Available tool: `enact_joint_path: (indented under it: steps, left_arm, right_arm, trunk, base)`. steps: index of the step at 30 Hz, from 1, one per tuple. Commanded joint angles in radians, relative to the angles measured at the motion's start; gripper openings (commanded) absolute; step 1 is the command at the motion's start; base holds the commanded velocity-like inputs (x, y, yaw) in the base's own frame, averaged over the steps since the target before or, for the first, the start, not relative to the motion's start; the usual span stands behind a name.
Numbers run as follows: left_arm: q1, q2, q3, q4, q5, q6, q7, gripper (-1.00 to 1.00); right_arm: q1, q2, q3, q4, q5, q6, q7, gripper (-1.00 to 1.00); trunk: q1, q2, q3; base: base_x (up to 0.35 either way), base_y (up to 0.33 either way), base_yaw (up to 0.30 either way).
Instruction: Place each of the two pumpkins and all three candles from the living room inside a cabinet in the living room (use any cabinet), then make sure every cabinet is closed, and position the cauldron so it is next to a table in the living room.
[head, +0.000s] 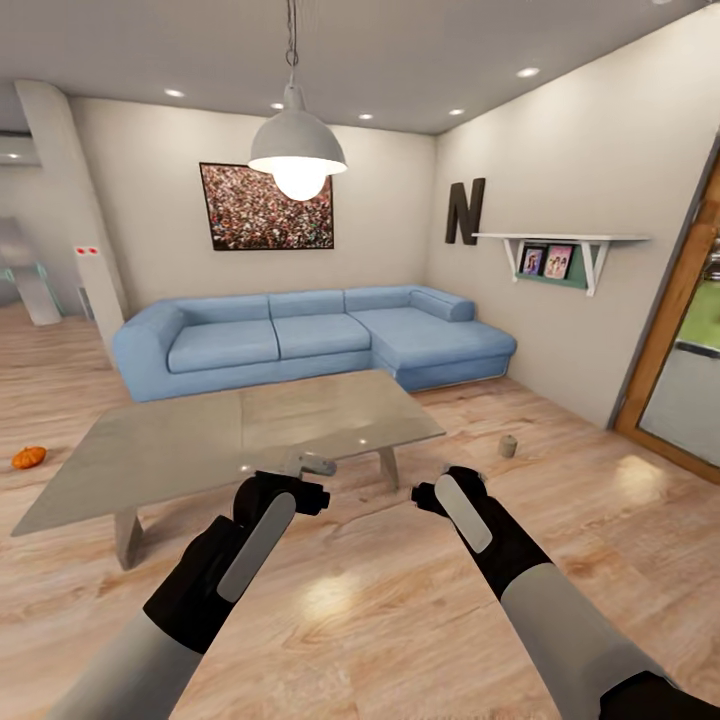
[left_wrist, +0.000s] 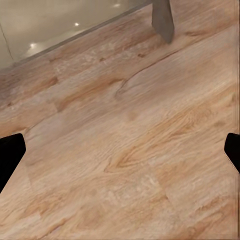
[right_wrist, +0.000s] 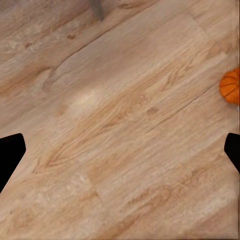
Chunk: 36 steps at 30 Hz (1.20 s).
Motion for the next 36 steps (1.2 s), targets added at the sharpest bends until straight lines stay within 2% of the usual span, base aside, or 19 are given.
enact_joint_path:
  steps: [1, 36]
  left_arm:
    - [-0.001, 0.000, -0.001, -0.001, 0.010, 0.002, 0.010, 1.00]
    - [-0.001, 0.000, -0.002, -0.004, 0.009, 0.002, 0.012, 1.00]
  right_arm:
    - [-0.001, 0.000, 0.003, -0.001, -0.009, 0.001, -0.010, 1.00]
    - [-0.001, 0.000, 0.003, -0.001, -0.009, 0.001, -0.010, 1.00]
  trunk:
    - [0.000, -0.001, -0.001]
    - [0.000, -0.001, -0.001]
  base:
    - [0.000, 0.000, -0.293]
    - [0.000, 0.000, -0.293]
